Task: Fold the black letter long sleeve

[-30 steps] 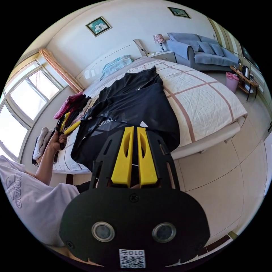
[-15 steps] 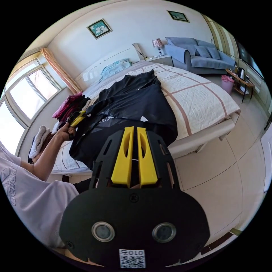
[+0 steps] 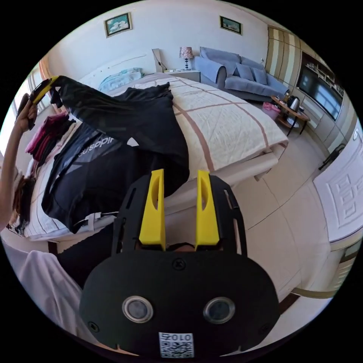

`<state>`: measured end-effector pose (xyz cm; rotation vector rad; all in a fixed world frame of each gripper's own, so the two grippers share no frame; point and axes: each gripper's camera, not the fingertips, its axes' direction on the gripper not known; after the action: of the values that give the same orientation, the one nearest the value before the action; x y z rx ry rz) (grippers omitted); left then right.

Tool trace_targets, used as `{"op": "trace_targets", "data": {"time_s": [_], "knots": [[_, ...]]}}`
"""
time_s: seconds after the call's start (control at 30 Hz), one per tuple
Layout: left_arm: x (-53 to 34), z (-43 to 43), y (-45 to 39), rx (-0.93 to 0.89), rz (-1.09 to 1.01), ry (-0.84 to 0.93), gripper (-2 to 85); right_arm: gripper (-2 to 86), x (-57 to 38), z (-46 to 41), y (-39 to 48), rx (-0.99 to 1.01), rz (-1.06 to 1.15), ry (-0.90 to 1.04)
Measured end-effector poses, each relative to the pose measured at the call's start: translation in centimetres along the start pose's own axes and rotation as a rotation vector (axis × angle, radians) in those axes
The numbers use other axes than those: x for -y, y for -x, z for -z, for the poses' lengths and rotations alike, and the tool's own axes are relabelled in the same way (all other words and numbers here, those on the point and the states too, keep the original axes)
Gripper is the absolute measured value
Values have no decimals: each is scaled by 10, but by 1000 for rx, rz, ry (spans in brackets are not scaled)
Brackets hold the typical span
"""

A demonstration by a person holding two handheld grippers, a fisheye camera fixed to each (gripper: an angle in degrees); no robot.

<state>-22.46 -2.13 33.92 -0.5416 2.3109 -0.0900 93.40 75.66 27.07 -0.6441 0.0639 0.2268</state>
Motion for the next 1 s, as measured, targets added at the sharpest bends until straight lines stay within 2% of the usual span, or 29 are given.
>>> {"op": "trace_targets", "data": {"time_s": [0.13,0.2,0.33,0.57,0.73,0.8,0.83,0.87,1.0], "knots": [[58,-38,-45,-44,-125,72,29,126,-1,-20,-20,136,-105,-19],[87,-69,-71,-51,-184,123,30,124,2,-28,-19,170,-87,-24],[116,-112,-106,-95,-243,167,31,77,1,-38,-7,69,-42,-31],[173,-165,-131,-216,-355,259,30,41,-18,-19,-14,90,-30,-41],[216,-179,-100,-242,-393,299,29,36,-22,0,3,13,27,-80],[212,-175,-70,-163,-412,267,28,36,-25,-1,11,-22,47,-70],[207,-178,-55,-117,-375,274,28,36,-27,-5,15,-43,57,-34],[194,-190,-16,-34,-263,329,29,36,-28,-8,17,-49,64,-17],[120,-237,127,78,106,593,31,35,-38,-20,30,-59,112,23]]}}
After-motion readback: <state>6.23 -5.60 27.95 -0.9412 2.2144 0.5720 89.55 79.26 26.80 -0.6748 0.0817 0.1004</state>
